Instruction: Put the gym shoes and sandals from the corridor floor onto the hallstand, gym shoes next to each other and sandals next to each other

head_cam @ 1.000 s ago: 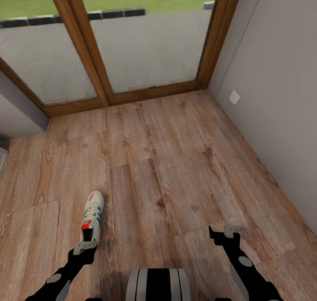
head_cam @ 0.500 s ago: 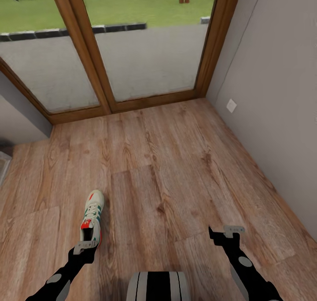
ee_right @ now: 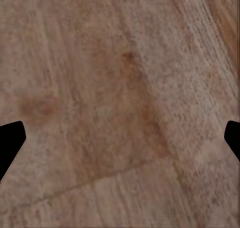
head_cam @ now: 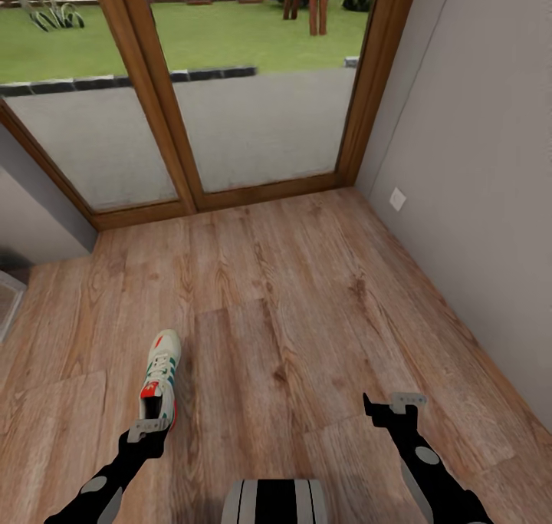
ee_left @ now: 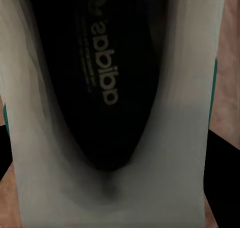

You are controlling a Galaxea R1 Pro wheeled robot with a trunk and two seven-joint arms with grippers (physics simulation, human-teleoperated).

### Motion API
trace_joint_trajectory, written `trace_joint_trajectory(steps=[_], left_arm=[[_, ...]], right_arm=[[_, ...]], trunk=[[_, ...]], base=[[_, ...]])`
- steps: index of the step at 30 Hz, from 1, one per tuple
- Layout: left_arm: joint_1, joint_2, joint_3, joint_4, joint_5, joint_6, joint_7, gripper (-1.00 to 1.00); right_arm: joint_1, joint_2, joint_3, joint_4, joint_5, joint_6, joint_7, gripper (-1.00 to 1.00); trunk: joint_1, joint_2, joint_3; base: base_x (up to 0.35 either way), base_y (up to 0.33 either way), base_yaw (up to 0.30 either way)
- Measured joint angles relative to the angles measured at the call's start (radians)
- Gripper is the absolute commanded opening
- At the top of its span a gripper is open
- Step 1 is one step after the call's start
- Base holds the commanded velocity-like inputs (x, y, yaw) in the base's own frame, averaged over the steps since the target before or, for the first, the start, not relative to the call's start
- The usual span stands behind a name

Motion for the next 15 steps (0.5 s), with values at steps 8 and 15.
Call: trace_joint_trajectory(steps=[8,15], left_arm=[[0.026,0.005,-0.001,-0.007,-0.007,0.000,0.002,-1.00],[0.054,0.009,-0.008,-0.078,-0.009,0.003,0.005,-1.00]], right_arm=[[0.000,-0.002,-0.002,0.000,0.000,-0.002,-0.002,1.00],[0.010,-0.011,-0.003,0.042,0.007,-0.003,-0.100,1.00]], trunk=[[-0.004,0.002,0.031],[-0.007,0.004,0.065]], base=[[0.000,0.000,0.000],[0.000,0.000,-0.162]])
